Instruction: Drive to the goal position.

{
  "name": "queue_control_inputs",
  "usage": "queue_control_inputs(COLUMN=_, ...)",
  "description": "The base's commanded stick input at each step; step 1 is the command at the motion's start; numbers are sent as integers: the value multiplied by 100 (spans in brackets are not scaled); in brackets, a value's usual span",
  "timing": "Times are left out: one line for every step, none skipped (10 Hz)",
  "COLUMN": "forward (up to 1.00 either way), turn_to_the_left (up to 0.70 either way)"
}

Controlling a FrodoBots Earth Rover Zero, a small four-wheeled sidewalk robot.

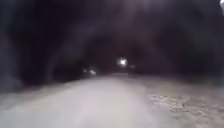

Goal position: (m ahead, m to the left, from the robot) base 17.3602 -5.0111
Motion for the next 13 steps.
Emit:
queue_control_inputs(forward=100, turn_to_the_left=0)
queue_control_inputs(forward=100, turn_to_the_left=0)
queue_control_inputs(forward=100, turn_to_the_left=0)
queue_control_inputs(forward=100, turn_to_the_left=0)
queue_control_inputs(forward=100, turn_to_the_left=0)
queue_control_inputs(forward=100, turn_to_the_left=0)
queue_control_inputs(forward=100, turn_to_the_left=5)
queue_control_inputs(forward=100, turn_to_the_left=38)
queue_control_inputs(forward=100, turn_to_the_left=40)
queue_control_inputs(forward=100, turn_to_the_left=33)
queue_control_inputs(forward=100, turn_to_the_left=15)
queue_control_inputs(forward=100, turn_to_the_left=0)
queue_control_inputs(forward=100, turn_to_the_left=0)
